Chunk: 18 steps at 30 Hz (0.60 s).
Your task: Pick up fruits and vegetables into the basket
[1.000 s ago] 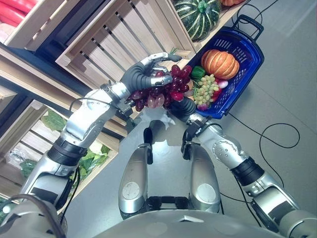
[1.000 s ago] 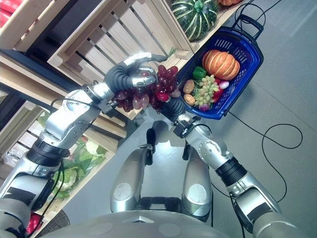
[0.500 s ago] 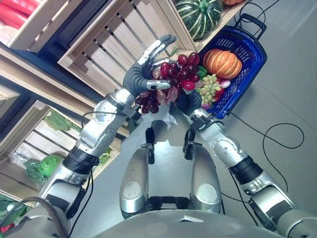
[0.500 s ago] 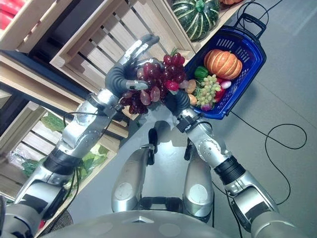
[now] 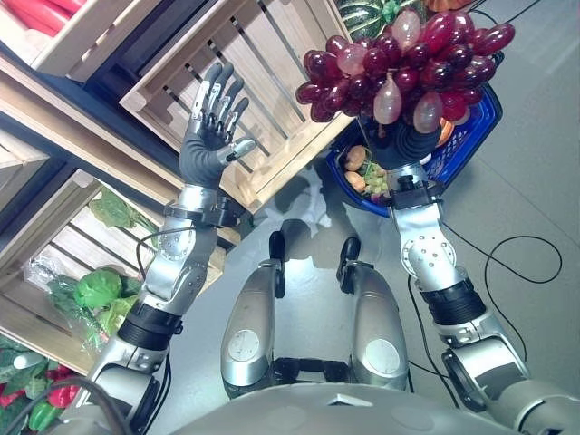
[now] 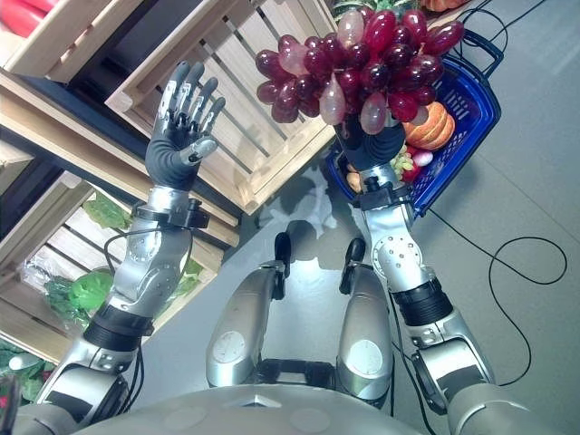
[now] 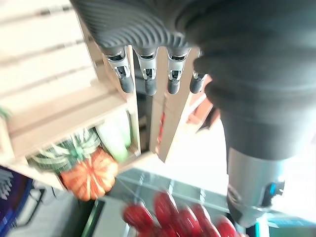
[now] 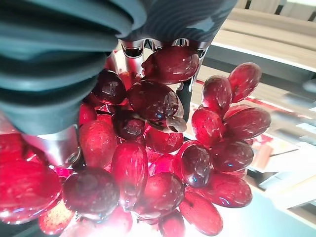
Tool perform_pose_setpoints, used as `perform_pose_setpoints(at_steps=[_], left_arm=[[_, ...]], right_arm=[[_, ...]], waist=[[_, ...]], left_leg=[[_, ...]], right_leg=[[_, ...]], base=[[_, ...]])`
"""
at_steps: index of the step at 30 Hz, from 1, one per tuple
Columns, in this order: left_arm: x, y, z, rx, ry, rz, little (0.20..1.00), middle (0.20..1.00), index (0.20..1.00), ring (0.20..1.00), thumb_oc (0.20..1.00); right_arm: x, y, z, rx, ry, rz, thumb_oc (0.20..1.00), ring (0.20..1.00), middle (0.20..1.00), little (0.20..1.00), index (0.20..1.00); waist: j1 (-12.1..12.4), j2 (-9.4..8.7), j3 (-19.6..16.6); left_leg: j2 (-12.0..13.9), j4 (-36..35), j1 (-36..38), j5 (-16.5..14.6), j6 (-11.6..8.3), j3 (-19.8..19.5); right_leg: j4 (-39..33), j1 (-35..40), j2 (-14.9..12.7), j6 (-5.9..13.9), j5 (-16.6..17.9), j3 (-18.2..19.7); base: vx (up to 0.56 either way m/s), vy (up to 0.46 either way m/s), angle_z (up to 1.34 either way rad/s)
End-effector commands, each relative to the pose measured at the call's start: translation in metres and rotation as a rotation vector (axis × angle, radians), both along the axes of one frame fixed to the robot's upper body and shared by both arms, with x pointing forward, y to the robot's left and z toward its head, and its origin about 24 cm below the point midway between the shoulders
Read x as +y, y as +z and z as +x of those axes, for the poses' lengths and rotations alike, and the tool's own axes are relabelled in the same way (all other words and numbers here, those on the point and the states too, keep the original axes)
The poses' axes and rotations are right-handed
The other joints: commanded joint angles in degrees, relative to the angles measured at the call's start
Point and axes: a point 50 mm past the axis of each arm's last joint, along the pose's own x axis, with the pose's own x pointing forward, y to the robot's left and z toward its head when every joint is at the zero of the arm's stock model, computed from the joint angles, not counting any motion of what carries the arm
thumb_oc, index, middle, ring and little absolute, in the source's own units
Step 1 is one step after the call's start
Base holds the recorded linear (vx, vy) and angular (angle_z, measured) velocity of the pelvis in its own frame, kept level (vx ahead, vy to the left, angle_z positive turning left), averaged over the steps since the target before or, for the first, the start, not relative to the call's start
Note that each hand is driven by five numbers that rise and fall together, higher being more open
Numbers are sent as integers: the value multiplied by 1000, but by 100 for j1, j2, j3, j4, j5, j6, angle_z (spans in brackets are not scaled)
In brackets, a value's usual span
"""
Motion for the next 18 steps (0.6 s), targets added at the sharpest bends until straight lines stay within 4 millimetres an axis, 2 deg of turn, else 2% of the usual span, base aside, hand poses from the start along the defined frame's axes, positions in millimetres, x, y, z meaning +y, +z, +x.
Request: perform_pose_setpoints(at_steps=[1, 5, 10, 15, 18], left_arm=[[13, 10, -13, -99, 82, 10, 1000, 1000, 1000, 1000, 1000], [22, 1, -12, -51, 142, 50, 1000, 1000, 1000, 1000, 1000], [31, -18, -10, 59, 116, 118, 1000, 1000, 1000, 1000, 1000], [36, -53, -16, 229, 35, 267, 1000, 1000, 1000, 1000, 1000], [45, -84, -25, 400, -5, 308, 1000, 1000, 1000, 1000, 1000]], right_arm=[[-4, 42, -22, -272, 12, 125, 200, 200, 200, 200, 200], [-15, 44, -22, -279, -45, 127, 200, 200, 200, 200, 200], [-35, 43, -16, -254, -146, 127, 200, 200, 200, 200, 200], [-70, 42, -11, -186, -292, 144, 200, 200, 200, 200, 200], [-98, 39, -4, -112, -396, 148, 200, 200, 200, 200, 200]], waist=[[2, -74, -285], [1, -56, -285], [10, -10, -285], [-12, 75, -285], [16, 171, -285]], left_leg=[[-316, 386, 9, -703, 455, 444], [-302, 430, -27, -715, 437, 452], [-274, 520, -151, -737, 413, 468], [-246, 589, -414, -724, 387, 500], [-218, 622, -664, -695, 370, 530]], right_leg=[[-161, 253, 282, -15, -112, -192], [-100, 222, 292, -37, -144, -200], [36, 92, 288, -56, -190, -225], [182, -202, 294, -73, -222, -232], [269, -463, 289, -78, -240, -240]], base=[[6, -42, 5], [8, -47, 1], [2, -43, 2], [-18, -20, 4], [-12, -2, -1]])
